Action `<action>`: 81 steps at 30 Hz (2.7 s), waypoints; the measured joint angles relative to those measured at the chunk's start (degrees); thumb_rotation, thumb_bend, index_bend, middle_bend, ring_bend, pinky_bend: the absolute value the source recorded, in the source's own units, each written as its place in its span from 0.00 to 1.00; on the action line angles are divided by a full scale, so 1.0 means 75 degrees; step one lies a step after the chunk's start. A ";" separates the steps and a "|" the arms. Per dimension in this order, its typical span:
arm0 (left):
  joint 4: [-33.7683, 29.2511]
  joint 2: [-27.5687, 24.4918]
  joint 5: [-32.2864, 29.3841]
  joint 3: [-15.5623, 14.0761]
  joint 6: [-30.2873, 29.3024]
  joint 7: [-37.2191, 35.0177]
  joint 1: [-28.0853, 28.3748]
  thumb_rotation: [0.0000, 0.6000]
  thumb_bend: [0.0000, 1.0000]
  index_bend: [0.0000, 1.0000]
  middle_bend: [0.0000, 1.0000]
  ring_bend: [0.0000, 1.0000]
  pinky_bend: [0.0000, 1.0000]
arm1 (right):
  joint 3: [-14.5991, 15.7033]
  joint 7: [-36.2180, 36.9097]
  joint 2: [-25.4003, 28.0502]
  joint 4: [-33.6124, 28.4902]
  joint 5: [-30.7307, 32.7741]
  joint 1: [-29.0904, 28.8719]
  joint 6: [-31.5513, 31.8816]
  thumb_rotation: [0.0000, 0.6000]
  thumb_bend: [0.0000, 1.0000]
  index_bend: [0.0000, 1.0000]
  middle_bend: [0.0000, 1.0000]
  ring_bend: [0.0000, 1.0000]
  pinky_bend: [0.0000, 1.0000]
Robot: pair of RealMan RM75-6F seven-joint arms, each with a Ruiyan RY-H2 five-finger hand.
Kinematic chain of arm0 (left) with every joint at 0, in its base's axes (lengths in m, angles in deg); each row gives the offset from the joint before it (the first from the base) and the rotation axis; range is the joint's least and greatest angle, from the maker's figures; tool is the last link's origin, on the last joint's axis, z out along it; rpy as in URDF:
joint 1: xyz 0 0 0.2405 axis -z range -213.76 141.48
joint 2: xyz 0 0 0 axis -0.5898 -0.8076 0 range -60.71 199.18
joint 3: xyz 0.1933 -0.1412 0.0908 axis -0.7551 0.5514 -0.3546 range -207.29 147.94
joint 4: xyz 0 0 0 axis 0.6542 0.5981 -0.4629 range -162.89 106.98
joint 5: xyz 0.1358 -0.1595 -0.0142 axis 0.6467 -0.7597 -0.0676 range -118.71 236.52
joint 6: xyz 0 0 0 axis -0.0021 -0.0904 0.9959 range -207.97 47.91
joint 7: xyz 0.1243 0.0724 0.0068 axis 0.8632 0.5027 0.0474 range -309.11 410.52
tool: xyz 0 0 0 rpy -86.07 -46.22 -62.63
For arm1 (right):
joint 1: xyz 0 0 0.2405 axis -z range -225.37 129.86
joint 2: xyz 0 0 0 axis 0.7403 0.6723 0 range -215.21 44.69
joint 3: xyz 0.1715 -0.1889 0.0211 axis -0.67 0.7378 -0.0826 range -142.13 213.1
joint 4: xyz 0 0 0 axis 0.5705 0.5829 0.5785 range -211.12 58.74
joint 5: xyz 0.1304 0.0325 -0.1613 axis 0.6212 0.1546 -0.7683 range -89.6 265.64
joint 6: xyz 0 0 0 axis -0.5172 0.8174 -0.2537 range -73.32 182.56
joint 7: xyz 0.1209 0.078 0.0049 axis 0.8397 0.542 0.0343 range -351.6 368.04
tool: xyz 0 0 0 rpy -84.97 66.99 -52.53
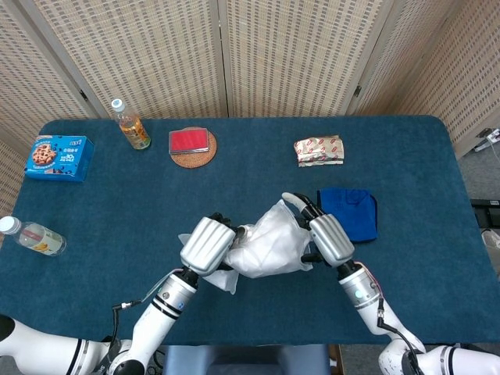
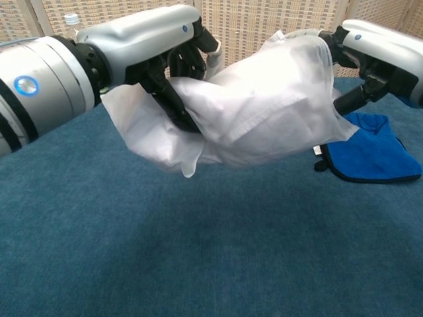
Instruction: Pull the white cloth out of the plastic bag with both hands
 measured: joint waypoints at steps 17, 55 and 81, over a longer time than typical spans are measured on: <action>-0.0045 -0.0031 -0.0242 -0.0066 0.0030 0.0160 -0.0064 1.00 0.00 0.52 0.70 0.56 0.44 | -0.0098 -0.0487 -0.0283 0.0212 0.0235 -0.0068 0.0079 1.00 0.54 0.84 0.23 0.03 0.21; -0.0013 -0.0336 0.0088 -0.0942 -0.0142 0.0347 -0.0432 1.00 0.00 0.35 0.34 0.38 0.49 | -0.0467 -0.1345 -0.1155 0.1901 0.1467 -0.0894 -0.0985 1.00 0.55 0.84 0.23 0.03 0.21; 0.1284 -0.0468 0.2535 -0.1617 0.1012 -0.0295 -0.0467 1.00 0.00 0.42 0.97 0.86 0.99 | -0.0715 -0.0814 -0.1514 0.2871 0.2278 -0.1135 -0.1613 1.00 0.54 0.84 0.23 0.03 0.21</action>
